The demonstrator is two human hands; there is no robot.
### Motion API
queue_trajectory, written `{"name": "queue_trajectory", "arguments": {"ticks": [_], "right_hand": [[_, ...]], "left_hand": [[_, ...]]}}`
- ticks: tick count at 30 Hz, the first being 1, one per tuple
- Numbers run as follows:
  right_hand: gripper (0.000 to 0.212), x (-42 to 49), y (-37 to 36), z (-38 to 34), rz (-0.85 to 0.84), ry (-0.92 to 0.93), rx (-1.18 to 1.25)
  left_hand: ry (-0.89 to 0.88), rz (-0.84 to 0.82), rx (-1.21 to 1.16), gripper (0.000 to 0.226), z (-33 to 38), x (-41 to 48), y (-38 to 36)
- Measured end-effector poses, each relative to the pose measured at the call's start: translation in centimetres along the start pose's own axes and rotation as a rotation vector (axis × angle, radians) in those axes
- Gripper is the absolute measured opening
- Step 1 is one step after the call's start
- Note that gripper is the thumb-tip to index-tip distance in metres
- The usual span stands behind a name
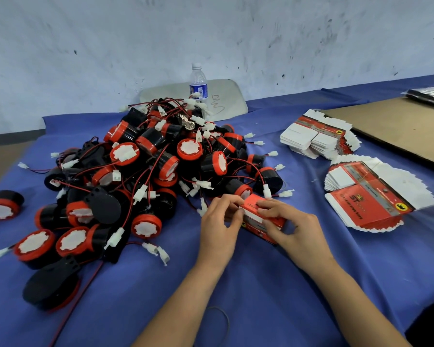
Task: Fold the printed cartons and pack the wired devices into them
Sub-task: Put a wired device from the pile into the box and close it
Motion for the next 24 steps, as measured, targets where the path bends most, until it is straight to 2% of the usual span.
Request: {"name": "queue_trajectory", "arguments": {"ticks": [5,9,14,17,20,22,24], "right_hand": [[0.029,0.1,0.3,-0.3,0.019,-0.016,-0.039],[0.024,0.1,0.2,-0.3,-0.011,0.003,-0.054],[0.017,0.0,0.0,0.5,-0.103,-0.017,0.056],[0.035,-0.4,-0.1,0.4,-0.157,0.032,0.03],[0.042,-1.2,0.1,0.8,-0.197,0.063,-0.055],[0.046,-1.8,0.0,1.1,-0.236,0.045,-0.111],[0.047,-1.9,0.3,0.9,-0.2,0.083,-0.151]], "left_hand": [[-0.03,-0.038,0.014,0.018,0.4,-0.2,-0.2],[-0.064,-0.05,0.032,0.015,0.7,-0.2,-0.2],[-0.106,-0.025,0.058,0.013,0.8,-0.2,-0.3],[-0.133,-0.017,0.095,0.012,0.8,-0.4,-0.4],[-0.148,-0.034,0.106,0.016,0.9,-0.6,-0.6],[-0.172,-0.103,0.155,0.022,1.1,-0.8,-1.2],[-0.215,-0.207,0.236,0.039,1.5,-1.2,-2.3]]}}
Point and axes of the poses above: each hand's wrist, its own x-axis towards the middle knuckle, its own y-axis out of the back of the hand, z = x × y, the point moved 8 cm from there along x, towards the middle knuckle, and after that the axes turned 9 degrees about x, right-handed, at the moved point
